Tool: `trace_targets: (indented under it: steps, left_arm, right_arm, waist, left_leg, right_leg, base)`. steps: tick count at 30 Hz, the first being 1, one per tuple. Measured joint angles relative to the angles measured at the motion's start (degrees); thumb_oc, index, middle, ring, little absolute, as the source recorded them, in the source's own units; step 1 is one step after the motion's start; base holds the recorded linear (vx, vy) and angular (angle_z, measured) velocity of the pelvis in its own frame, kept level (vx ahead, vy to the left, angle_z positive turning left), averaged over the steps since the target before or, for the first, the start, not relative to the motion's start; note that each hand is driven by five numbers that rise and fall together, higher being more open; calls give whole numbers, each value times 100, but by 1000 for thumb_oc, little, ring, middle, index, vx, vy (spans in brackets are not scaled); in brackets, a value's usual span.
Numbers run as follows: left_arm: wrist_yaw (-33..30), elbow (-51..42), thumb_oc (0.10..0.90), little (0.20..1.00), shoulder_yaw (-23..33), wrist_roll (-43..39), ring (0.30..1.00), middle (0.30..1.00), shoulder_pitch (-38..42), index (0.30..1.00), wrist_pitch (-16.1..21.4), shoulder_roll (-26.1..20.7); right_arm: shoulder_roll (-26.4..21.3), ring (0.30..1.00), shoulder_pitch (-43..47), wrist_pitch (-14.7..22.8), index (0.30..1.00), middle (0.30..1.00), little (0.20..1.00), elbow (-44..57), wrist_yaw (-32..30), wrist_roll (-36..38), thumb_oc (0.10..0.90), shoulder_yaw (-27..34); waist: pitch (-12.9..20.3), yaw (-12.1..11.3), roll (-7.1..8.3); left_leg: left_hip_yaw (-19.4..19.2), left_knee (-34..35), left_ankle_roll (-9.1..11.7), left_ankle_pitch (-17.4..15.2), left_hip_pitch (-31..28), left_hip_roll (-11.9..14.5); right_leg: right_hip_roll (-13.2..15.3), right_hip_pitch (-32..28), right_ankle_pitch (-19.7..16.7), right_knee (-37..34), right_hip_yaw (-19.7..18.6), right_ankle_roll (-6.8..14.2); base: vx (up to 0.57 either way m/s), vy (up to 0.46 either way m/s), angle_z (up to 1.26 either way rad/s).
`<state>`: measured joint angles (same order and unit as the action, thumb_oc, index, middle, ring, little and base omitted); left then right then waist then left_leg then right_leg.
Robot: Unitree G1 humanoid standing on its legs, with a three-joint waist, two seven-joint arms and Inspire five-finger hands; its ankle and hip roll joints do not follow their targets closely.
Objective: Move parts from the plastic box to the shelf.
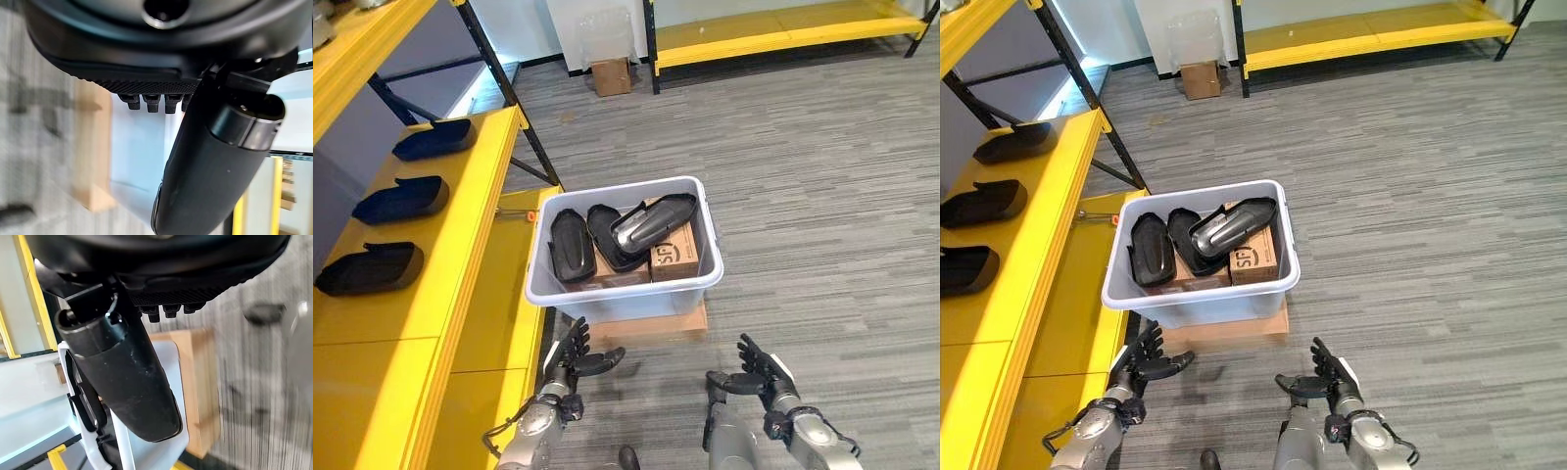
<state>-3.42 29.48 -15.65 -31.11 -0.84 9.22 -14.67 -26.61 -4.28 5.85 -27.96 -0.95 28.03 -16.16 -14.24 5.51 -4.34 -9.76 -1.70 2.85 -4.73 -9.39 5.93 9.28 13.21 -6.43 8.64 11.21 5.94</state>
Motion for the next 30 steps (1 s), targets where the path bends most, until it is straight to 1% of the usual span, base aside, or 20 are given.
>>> trace_targets:
  steps: [1,2,4,7,8,10,12,13,14,15,16,17,18,19,21,23,24,26,27,30]
  left_arm:
    - [41,-36,900,1000,-30,0,1000,1000,16,1000,17,43]
    - [67,-54,900,1000,-59,0,1000,1000,35,1000,46,49]
    - [61,-45,900,1000,-61,-2,1000,1000,96,1000,49,49]
    - [32,-11,900,1000,-56,-6,1000,1000,177,1000,70,31]
    - [26,12,900,1000,-41,-13,1000,1000,165,1000,79,26]
    - [-3,71,900,1000,-23,-21,1000,1000,148,1000,80,7]
    - [-3,135,900,1000,-20,-23,1000,1000,173,1000,81,27]
    - [-6,139,900,1000,-29,-24,1000,1000,161,1000,81,25]
    - [8,148,900,1000,-31,-23,1000,1000,106,1000,80,14]
    - [30,144,900,1000,-31,-21,1000,1000,75,1000,80,8]
    - [33,120,900,1000,-23,-22,1000,1000,20,1000,94,8]
    - [25,134,900,1000,-9,-20,1000,1000,16,1000,94,-9]
    - [19,153,900,1000,-4,-20,1000,1000,9,1000,89,-23]
    - [10,172,900,1000,1,-18,1000,1000,-17,1000,80,-30]
    - [17,179,900,1000,-14,-13,1000,1000,-29,1000,74,-29]
    - [32,163,900,1000,-24,-13,1000,1000,-30,1000,49,-30]
    - [37,159,900,1000,-22,-13,1000,1000,-44,1000,47,-29]
    - [59,115,900,1000,-75,-11,1000,1000,17,1000,50,-26]
    - [53,49,900,1000,-53,-11,1000,1000,97,1000,67,-59]
    - [31,-45,900,1000,-44,-12,1000,1000,132,1000,69,-286]
  right_arm:
    - [-78,1000,50,17,1000,1000,1000,16,2,0,900,80]
    - [-138,1000,142,28,1000,1000,1000,21,-6,1,900,137]
    - [-206,1000,253,46,1000,1000,1000,24,-13,6,900,259]
    - [-185,1000,193,38,1000,1000,1000,29,-3,15,900,279]
    - [-188,1000,154,25,1000,1000,1000,11,13,14,900,238]
    - [-189,1000,136,28,1000,1000,1000,21,25,14,900,165]
    - [-181,1000,137,29,1000,1000,1000,25,9,15,900,93]
    - [-174,1000,138,15,1000,1000,1000,20,6,14,900,87]
    - [-134,1000,122,16,1000,1000,1000,23,-14,15,900,78]
    - [-101,1000,82,27,1000,1000,1000,32,-36,15,900,101]
    - [-107,1000,72,47,1000,1000,1000,42,-36,15,900,110]
    - [-89,1000,109,87,1000,1000,1000,41,-48,13,900,124]
    - [-72,1000,119,94,1000,1000,1000,33,-65,13,900,123]
    - [-66,1000,83,122,1000,1000,1000,30,-68,12,900,113]
    - [-70,1000,-22,131,1000,1000,1000,16,-102,11,900,117]
    - [-54,1000,-97,131,1000,1000,1000,22,-101,9,900,144]
    - [-60,1000,-111,132,1000,1000,1000,22,-84,9,900,139]
    - [-84,1000,-242,129,1000,1000,1000,25,-70,8,900,199]
    - [-45,1000,-268,109,1000,1000,1000,20,-66,8,900,195]
    - [82,1000,-309,93,1000,1000,1000,48,-2,4,900,144]
  waist:
    - [-3,18,37]
    - [-1,26,56]
    - [7,61,72]
    - [49,44,194]
    - [55,-26,225]
    - [62,-162,282]
    - [20,-261,427]
    - [15,-299,460]
    - [-6,-295,567]
    - [26,-284,541]
    - [43,-302,564]
    - [62,-312,502]
    - [91,-313,447]
    - [89,-324,443]
    - [95,-322,440]
    - [130,-232,378]
    - [157,-258,332]
    - [293,-207,92]
    - [288,-230,144]
    - [304,-355,325]
  left_leg:
    - [-15,-196,30,-18,-49,75]
    - [0,-448,55,0,56,111]
    - [280,-768,184,61,181,214]
    - [596,-1646,695,165,683,270]
    - [868,-2352,933,341,999,307]
    - [1114,-2932,1199,738,1266,305]
    - [1164,-3548,1181,1310,1546,302]
    - [1068,-3643,1135,1315,1619,328]
    - [762,-3549,972,1060,1682,464]
    - [496,-3038,748,858,1644,595]
    - [364,-2279,657,802,1632,714]
    - [357,-1460,655,857,1658,893]
    - [345,-1144,678,919,1645,962]
    - [334,-264,721,1118,1536,1187]
    - [273,222,776,1446,1430,1502]
    - [-201,242,718,1487,1200,1455]
    - [-257,304,675,1474,1092,1418]
    - [-421,315,496,1320,891,1180]
    - [-443,347,541,1223,903,1003]
    - [-691,170,220,929,939,471]
  right_leg:
    - [-38,-48,162,180,34,-241]
    - [-78,-54,267,278,31,-341]
    - [-168,-55,482,456,64,-357]
    - [-147,-114,544,407,62,-449]
    - [-281,-201,600,479,82,-633]
    - [-353,-291,734,499,58,-737]
    - [-343,-419,816,453,-33,-959]
    - [-329,-490,782,424,-46,-1032]
    - [-361,-663,821,279,-23,-1062]
    - [-430,-825,762,114,67,-1026]
    - [-552,-861,778,46,99,-981]
    - [-698,-872,792,13,107,-974]
    - [-780,-879,783,-10,129,-978]
    - [-916,-923,792,-17,82,-948]
    - [-1032,-966,885,41,44,-983]
    - [-992,-1033,898,-35,-150,-811]
    - [-957,-1023,905,-28,-172,-824]
    - [-863,-908,959,72,-201,-648]
    - [-674,-787,1027,240,-255,-517]
    - [-29,-682,1024,375,-303,-244]
  base:
    - [147,-143,-4]
    - [291,-315,-6]
    - [285,-355,5]
    - [115,-221,20]
    - [69,-155,1]
    - [122,-200,-17]
    - [188,-107,-7]
    - [208,-3,1]
    - [170,76,7]
    - [223,120,7]
    - [283,229,-2]
    - [283,253,-14]
    - [307,267,-23]
    - [162,133,-27]
    - [215,160,-30]
    - [349,265,-32]
    - [249,192,-41]
    - [249,220,-16]
    - [194,194,2]
    - [139,160,-12]
